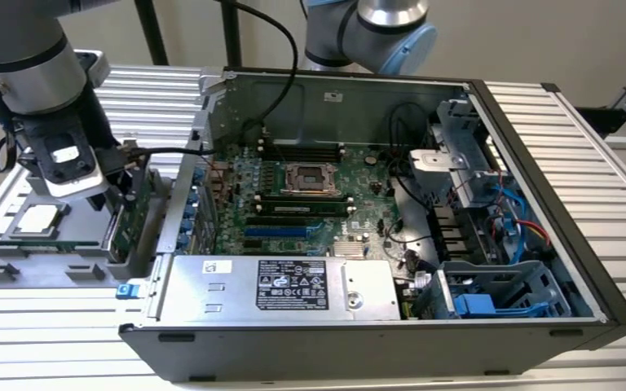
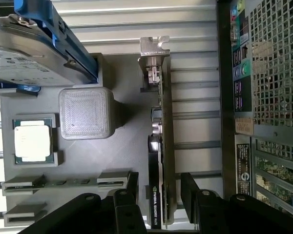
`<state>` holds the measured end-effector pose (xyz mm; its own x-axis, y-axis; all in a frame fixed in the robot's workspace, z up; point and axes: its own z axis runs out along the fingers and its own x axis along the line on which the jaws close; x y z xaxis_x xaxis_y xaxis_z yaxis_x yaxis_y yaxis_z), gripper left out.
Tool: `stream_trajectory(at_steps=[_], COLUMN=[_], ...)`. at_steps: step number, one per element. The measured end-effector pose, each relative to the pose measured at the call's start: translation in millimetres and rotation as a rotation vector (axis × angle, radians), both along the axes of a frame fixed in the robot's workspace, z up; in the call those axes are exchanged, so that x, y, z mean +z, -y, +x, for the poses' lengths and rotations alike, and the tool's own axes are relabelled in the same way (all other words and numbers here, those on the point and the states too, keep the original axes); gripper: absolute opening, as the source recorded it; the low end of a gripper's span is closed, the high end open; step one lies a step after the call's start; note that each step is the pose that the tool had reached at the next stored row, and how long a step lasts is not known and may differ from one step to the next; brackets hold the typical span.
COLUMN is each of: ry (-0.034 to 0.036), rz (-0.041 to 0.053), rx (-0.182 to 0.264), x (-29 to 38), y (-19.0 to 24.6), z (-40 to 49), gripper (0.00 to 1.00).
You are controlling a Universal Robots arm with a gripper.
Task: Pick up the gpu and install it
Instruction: 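Pick up the gpu and move the gpu toward the slot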
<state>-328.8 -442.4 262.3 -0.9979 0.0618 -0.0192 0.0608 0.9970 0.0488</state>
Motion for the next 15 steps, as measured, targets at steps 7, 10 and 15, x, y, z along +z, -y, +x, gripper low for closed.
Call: stream_trajectory(at_steps=[7,10,15], ry=[-0.0003,0.0002,0.0], rz=[-0.0002,0.0002,0.0], rx=[0.0,0.0,0.0], x=[-3.8,-5.8,-13.3], y=[0.0,0.0,0.0], z=[0.0,0.0,0.0], gripper=[1.0,1.0,1.0])
